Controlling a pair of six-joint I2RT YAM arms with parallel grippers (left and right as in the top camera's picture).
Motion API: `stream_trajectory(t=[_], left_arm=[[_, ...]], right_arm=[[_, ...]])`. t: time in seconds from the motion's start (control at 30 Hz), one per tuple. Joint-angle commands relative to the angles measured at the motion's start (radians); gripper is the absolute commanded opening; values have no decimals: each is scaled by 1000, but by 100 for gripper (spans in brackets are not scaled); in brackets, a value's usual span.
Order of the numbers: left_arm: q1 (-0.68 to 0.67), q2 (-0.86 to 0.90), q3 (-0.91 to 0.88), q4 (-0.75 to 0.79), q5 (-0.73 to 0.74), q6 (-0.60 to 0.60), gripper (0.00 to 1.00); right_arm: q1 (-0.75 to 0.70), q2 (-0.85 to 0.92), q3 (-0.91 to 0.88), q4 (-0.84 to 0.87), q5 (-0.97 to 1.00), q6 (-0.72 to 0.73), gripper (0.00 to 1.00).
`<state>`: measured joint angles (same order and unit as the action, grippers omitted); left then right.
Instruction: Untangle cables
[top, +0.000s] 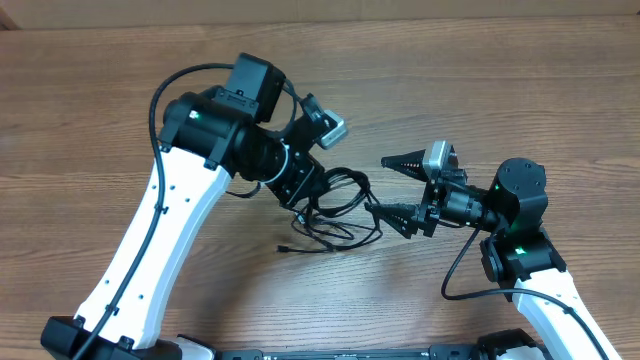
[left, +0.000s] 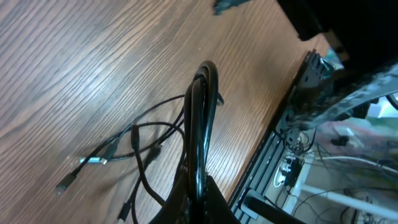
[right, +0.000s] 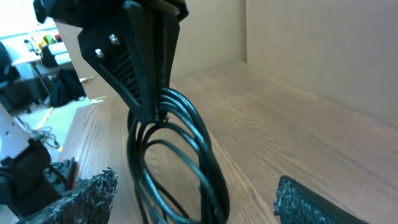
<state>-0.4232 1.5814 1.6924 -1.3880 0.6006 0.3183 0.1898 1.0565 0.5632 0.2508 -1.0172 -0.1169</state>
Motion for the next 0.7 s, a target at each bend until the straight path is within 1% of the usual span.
stream_trajectory(t=[0.0, 0.07, 0.1, 0.13, 0.17, 0.2, 0.23, 0.27, 0.3, 0.33, 0.4, 0.47, 0.67], left_arm=[[-34, -15, 25, 9, 58, 53, 4], [-56, -15, 25, 16, 50, 52, 4], [-64, -15, 25, 20, 48, 52, 4], [-71, -15, 25, 25, 45, 52, 4], [-74, -15, 25, 30, 43, 52, 4], [-75, -15, 25, 38, 42, 52, 4], [-75, -15, 25, 46, 42, 52, 4], [-75, -15, 25, 54, 42, 51, 4], [-74, -15, 25, 59, 43, 47, 4], [-74, -15, 25, 61, 43, 47, 4], [-74, -15, 25, 61, 43, 47, 4], [-74, -15, 25, 61, 43, 48, 4], [-74, -15, 25, 62, 43, 48, 4]], right_arm=[[0, -7, 21, 6, -5, -76, 82], [0, -7, 21, 6, -5, -76, 80], [0, -7, 21, 6, -5, -76, 78], [0, -7, 21, 6, -5, -76, 72], [0, -7, 21, 6, -5, -76, 62], [0, -7, 21, 6, -5, -76, 49], [0, -7, 21, 5, -5, -76, 33], [0, -7, 21, 2, -5, -76, 20], [0, -7, 21, -2, -5, -75, 17], [0, -7, 21, -6, -5, -75, 16], [0, -7, 21, -26, -5, -75, 9], [0, -7, 21, -38, -5, -75, 4], [0, -7, 21, -43, -5, -75, 4]])
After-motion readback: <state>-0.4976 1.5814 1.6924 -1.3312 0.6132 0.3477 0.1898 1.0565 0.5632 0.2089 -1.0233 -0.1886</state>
